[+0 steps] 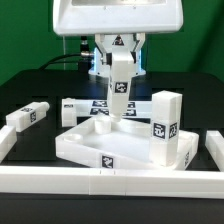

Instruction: Assemble desk

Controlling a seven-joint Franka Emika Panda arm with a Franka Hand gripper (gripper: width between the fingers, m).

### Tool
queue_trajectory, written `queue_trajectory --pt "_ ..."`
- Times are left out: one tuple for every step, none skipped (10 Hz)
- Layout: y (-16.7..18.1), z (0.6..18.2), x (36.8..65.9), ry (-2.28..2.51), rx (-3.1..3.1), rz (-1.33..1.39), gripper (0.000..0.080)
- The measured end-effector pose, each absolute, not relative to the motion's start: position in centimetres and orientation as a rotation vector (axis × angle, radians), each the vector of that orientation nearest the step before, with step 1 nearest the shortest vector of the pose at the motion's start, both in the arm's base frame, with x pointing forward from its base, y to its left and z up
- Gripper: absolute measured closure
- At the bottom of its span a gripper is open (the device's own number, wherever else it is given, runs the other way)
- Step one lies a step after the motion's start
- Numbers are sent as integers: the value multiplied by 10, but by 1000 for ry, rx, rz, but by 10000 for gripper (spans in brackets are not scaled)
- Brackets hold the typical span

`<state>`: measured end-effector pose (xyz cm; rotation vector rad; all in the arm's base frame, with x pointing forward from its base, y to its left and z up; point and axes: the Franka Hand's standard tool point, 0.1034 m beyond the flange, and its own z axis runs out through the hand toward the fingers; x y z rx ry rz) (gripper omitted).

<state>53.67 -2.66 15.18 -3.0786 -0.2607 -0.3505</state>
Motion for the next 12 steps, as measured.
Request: queue_trajectory --pt "-27 151 537 -261 -3079 -349 511" --pt "-27 151 537 -260 -3079 -349 511" --pt "-31 151 536 -300 -3078 -348 511" --pt "-44 150 534 -326 -3080 -339 511" --pt "-54 152 534 -327 -3079 -322 511" --pt "-57 156 538 -320 -3080 -330 511" --pt "-57 157 539 -322 -3082 -344 511" --pt "-57 155 538 -322 -3082 -337 511" --pt "-61 157 541 -337 -3087 -402 511" --pt "-69 156 541 -335 -3100 -508 511" --pt "-74 155 538 -353 -3108 -546 511" --pt "-87 158 540 -374 -3116 -603 511"
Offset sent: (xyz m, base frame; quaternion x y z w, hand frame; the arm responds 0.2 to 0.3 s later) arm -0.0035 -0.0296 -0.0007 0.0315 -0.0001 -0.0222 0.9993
